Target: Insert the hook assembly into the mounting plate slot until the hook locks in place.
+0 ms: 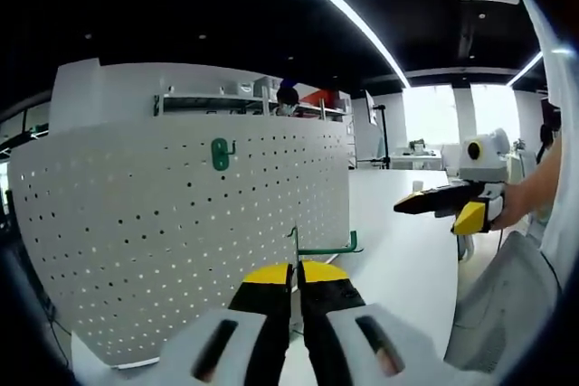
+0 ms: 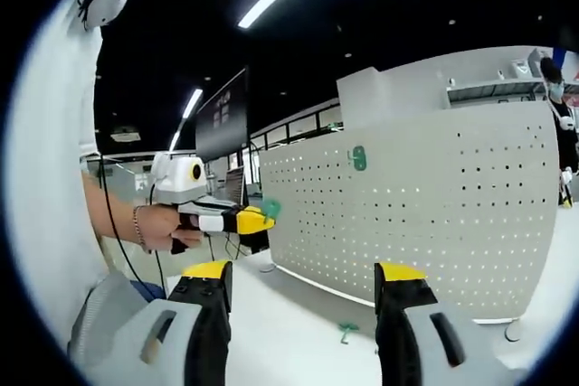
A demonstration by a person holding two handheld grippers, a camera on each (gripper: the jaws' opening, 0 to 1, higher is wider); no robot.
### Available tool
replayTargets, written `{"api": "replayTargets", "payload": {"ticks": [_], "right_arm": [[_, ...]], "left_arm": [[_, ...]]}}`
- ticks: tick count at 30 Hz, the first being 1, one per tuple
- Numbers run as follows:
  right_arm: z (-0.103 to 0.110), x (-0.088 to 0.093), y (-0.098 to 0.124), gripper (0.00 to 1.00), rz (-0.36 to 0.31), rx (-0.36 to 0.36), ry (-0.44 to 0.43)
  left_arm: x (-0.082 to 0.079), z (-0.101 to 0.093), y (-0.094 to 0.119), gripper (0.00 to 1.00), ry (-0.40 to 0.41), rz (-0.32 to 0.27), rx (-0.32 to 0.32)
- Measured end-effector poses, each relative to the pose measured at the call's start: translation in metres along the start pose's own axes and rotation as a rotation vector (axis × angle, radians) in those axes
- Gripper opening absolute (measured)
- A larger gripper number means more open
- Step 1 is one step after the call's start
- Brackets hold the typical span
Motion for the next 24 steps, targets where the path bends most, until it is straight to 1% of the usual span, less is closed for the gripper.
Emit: {"api": "replayTargets", "payload": {"ticks": [7,24], "right_arm": [[0.005,-0.001,-0.014,0.61,0.001,-0.029,-0.001],[0.013,-0.008,-0.039,0.59,-0.024,-0.071,-0.025]], "left_arm": [[-0.001,0.001,-0.002,0.02,0.004,-0.004,-0.006],[-0.002,-0.001,-0.003,0.02,0.003,-0.005,-0.011]]}}
Point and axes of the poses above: the point that each gripper's makers call its tool centre point, and the gripper's own axes: y roughly backward along the fingers, z roughly to its left, x roughly out of its underside, the point moved 1 cm from there along y, roughly backward along the fingers, and after that the axes turned 10 degrees about -y, right-handed, at the moved point
